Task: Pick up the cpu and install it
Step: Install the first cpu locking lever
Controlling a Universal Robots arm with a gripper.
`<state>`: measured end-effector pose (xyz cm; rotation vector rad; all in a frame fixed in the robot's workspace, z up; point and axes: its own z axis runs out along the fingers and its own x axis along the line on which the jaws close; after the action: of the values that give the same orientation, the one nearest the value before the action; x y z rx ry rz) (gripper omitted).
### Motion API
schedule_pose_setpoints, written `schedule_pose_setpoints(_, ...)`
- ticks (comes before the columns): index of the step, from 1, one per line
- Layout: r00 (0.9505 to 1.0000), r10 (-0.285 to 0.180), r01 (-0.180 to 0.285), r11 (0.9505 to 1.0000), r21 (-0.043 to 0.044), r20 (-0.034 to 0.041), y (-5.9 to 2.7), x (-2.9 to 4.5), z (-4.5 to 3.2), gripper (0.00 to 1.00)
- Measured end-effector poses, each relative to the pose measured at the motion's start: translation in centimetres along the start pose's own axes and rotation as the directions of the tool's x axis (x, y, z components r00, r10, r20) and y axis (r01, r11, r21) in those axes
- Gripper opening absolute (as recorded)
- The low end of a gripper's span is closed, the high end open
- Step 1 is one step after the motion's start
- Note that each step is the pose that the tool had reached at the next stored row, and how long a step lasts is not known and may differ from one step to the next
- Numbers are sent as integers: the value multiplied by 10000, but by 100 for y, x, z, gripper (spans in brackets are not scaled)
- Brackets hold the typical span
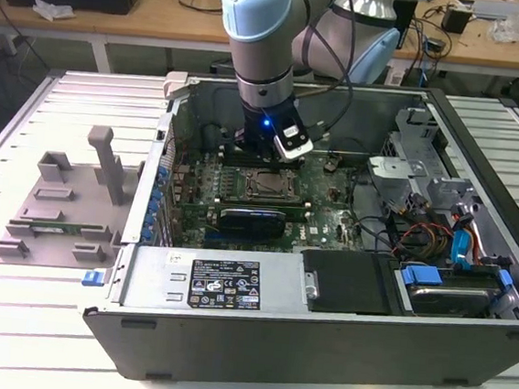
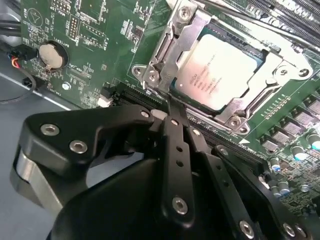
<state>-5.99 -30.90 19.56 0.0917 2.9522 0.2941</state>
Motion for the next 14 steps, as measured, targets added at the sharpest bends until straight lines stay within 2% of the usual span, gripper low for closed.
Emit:
schedule_pose_setpoints(2, 10000, 1, -1, 10000, -2, 0, 1, -1, -7, 11)
schedule_pose_setpoints(3, 10000, 6, -6, 10000, -44, 0, 1, -2, -13, 11)
schedule_pose_setpoints(4, 10000, 23, -22, 9999, -153, 5, 1, -2, -13, 11)
schedule_pose_setpoints(5, 10000, 35, -35, 9998, -218, 8, 3, -3, -15, 11)
schedule_pose_setpoints(7, 10000, 40, -40, 9997, -238, 8, 10, -8, -47, 11)
schedule_pose_setpoints(11, 10000, 45, -45, 9997, -229, 9, 28, -23, -134, 11)
schedule_pose_setpoints(13, 10000, 44, -44, 9999, -150, 6, 37, -31, -181, 11)
schedule_pose_setpoints(14, 10000, 34, -34, 10000, -19, -11, 43, -36, -207, 11)
